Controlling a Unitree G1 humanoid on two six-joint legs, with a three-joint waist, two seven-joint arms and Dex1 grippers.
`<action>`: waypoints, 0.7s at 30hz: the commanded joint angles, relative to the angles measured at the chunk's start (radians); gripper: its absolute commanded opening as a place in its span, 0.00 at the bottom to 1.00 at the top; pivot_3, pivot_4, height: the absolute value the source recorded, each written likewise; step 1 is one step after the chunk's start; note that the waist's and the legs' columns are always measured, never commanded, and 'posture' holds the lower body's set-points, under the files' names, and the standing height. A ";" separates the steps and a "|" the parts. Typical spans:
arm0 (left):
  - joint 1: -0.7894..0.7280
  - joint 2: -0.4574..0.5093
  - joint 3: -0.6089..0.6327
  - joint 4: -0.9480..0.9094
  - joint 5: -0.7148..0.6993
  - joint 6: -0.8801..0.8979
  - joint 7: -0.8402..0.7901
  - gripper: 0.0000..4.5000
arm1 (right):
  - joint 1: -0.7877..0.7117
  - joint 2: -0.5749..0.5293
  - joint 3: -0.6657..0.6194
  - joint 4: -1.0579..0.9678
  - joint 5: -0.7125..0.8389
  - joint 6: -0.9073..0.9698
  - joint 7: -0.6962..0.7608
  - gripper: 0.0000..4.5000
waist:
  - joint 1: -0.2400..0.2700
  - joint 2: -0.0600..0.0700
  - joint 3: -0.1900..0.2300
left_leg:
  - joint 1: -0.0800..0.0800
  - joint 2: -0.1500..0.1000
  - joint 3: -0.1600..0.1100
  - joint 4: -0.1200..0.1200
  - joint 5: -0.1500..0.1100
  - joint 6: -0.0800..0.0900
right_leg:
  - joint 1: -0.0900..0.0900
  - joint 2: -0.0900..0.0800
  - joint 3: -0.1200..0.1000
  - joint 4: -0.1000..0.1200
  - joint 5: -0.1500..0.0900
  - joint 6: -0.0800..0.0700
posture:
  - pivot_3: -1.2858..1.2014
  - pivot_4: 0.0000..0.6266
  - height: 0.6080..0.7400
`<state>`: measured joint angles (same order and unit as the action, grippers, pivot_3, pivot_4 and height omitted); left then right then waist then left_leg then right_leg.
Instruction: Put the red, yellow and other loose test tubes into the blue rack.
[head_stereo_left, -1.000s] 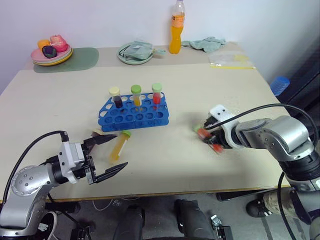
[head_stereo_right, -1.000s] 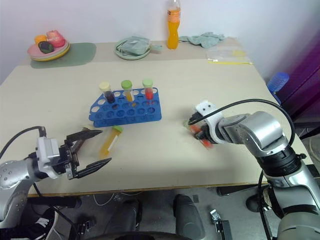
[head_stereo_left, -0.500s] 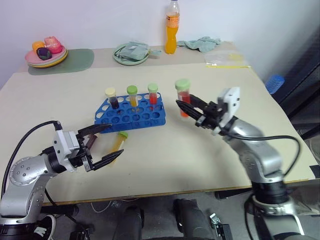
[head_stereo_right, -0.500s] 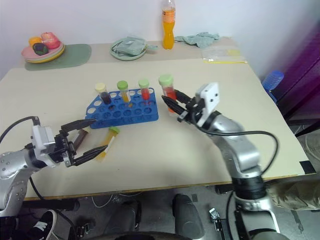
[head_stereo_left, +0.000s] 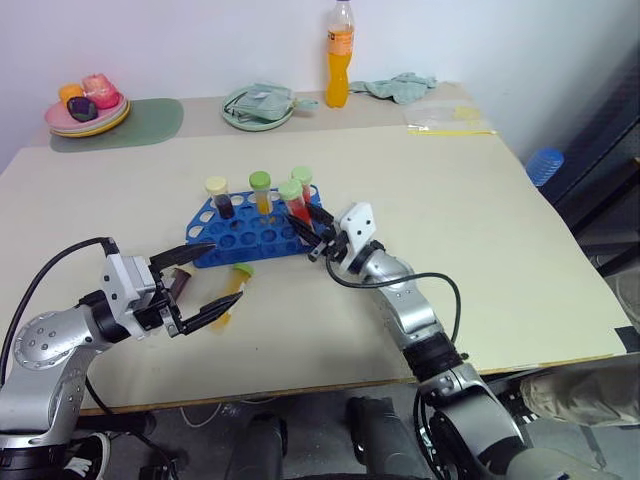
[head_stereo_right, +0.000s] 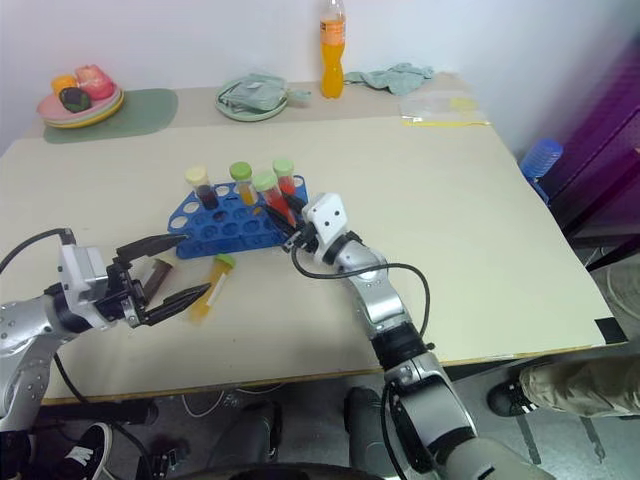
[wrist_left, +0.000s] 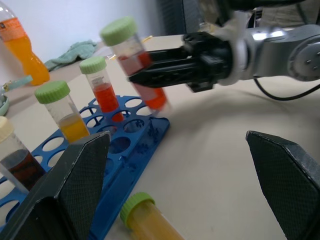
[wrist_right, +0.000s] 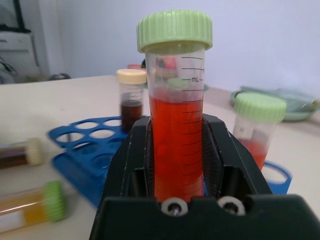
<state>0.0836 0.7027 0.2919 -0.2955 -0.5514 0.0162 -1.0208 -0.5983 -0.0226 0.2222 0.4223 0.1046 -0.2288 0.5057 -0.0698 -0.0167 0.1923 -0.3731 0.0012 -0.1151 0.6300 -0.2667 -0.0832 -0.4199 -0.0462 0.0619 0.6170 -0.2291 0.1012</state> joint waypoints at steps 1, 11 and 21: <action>0.003 0.008 0.026 -0.039 0.000 -0.001 0.014 1.00 | -0.059 0.010 -0.043 0.068 -0.008 -0.078 -0.020 0.19 | 0.000 0.000 0.000 | 0.000 0.000 0.000 0.000 0.000 0.000 | 0.000 0.000 0.000 0.000 0.000 0.000 | 0.52 0.24 1.00; -0.008 0.005 0.013 -0.052 0.001 0.001 0.033 1.00 | -0.054 0.019 -0.073 0.174 -0.017 -0.140 -0.010 0.19 | -0.001 0.000 0.000 | 0.000 0.000 0.000 0.000 0.000 0.000 | 0.000 0.000 0.000 0.001 0.000 0.000 | 0.52 0.24 1.00; -0.022 0.011 0.015 -0.054 -0.002 0.018 0.035 1.00 | -0.104 0.058 -0.075 0.278 -0.043 -0.206 -0.034 0.19 | -0.001 0.000 0.000 | 0.001 0.000 0.000 0.001 0.000 0.000 | 0.001 0.000 0.001 0.002 0.000 0.000 | 0.52 0.24 1.00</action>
<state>0.0693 0.7027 0.2902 -0.3188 -0.5468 0.0354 -0.9914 -0.6840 0.0246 0.1564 0.6851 0.0638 -0.4236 0.4847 -0.0711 -0.0167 0.1922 -0.3716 0.0012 -0.1152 0.6306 -0.2667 -0.0832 -0.4193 -0.0458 0.0625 0.6196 -0.2290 0.1014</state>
